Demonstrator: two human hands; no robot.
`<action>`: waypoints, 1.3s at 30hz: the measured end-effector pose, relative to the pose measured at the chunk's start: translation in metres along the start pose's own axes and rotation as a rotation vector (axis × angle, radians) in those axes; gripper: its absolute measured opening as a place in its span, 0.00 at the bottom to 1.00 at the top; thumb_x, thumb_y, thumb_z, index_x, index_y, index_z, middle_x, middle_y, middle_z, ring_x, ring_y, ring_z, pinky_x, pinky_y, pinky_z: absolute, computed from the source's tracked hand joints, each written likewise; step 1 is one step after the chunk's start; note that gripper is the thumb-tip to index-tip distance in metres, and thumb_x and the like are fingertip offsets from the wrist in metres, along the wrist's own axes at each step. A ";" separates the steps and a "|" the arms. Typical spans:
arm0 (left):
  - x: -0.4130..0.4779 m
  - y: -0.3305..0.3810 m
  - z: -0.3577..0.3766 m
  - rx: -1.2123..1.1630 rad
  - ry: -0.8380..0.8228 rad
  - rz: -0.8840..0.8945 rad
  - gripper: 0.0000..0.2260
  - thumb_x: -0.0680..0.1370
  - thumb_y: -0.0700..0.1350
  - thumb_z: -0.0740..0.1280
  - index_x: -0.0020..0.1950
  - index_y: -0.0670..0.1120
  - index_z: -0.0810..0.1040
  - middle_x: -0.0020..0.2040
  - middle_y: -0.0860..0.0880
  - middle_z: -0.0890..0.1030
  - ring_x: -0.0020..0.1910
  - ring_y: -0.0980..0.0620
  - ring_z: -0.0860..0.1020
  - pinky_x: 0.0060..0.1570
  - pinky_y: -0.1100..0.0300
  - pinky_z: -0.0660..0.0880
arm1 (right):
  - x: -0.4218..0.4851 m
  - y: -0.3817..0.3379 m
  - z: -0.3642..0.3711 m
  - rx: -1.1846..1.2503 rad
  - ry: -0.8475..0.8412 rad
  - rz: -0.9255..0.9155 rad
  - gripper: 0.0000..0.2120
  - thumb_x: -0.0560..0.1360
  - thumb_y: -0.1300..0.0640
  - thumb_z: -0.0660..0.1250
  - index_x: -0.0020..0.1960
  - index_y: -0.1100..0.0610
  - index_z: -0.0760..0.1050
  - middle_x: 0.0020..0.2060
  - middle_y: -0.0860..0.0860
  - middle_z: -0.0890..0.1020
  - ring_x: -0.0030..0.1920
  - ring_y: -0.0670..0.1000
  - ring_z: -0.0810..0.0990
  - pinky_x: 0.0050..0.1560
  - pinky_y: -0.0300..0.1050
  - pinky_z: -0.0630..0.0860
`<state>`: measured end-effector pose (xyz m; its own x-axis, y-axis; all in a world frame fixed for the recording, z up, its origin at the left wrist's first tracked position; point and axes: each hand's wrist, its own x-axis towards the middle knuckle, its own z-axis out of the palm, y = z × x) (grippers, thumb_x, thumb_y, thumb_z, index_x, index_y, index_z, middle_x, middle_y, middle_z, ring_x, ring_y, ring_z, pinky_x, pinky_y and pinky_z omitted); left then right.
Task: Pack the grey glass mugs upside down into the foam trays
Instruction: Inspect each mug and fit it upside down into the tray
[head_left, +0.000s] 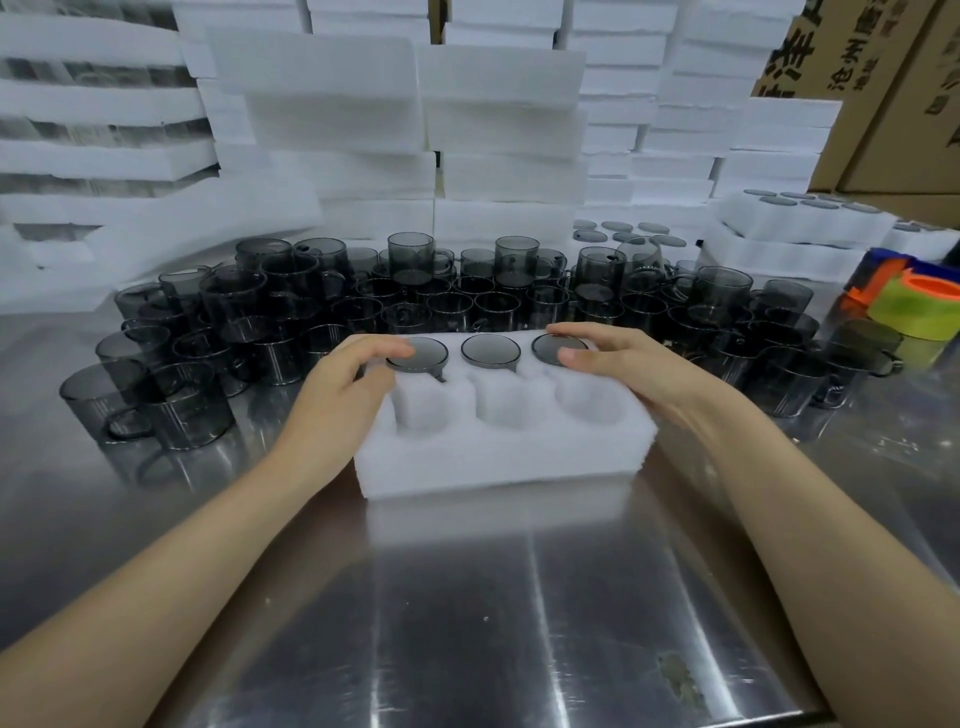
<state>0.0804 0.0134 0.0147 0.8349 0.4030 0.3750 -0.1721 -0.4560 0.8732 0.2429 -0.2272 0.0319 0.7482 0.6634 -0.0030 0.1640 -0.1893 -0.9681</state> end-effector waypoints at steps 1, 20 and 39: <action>0.000 0.000 0.000 0.000 0.003 -0.003 0.19 0.77 0.30 0.57 0.51 0.50 0.81 0.59 0.55 0.79 0.58 0.62 0.74 0.49 0.79 0.66 | -0.001 -0.001 0.000 -0.035 0.007 -0.003 0.18 0.74 0.54 0.71 0.63 0.46 0.77 0.51 0.37 0.82 0.52 0.36 0.80 0.46 0.29 0.76; 0.003 -0.004 -0.002 0.020 -0.015 0.022 0.19 0.77 0.31 0.59 0.49 0.53 0.81 0.58 0.58 0.79 0.57 0.61 0.75 0.51 0.75 0.66 | -0.009 0.009 -0.050 -0.984 1.143 0.013 0.22 0.75 0.56 0.68 0.69 0.57 0.70 0.73 0.58 0.62 0.72 0.61 0.60 0.68 0.57 0.58; 0.002 0.000 -0.004 -0.174 -0.067 -0.046 0.20 0.74 0.28 0.56 0.46 0.47 0.82 0.60 0.54 0.78 0.61 0.60 0.73 0.56 0.74 0.66 | -0.009 -0.032 -0.006 -0.116 0.773 -0.466 0.06 0.78 0.59 0.66 0.48 0.52 0.70 0.55 0.49 0.76 0.55 0.44 0.78 0.61 0.43 0.75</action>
<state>0.0799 0.0171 0.0162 0.8757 0.3643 0.3170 -0.2161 -0.2915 0.9318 0.2346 -0.2315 0.0641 0.8056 0.0283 0.5918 0.5904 -0.1226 -0.7978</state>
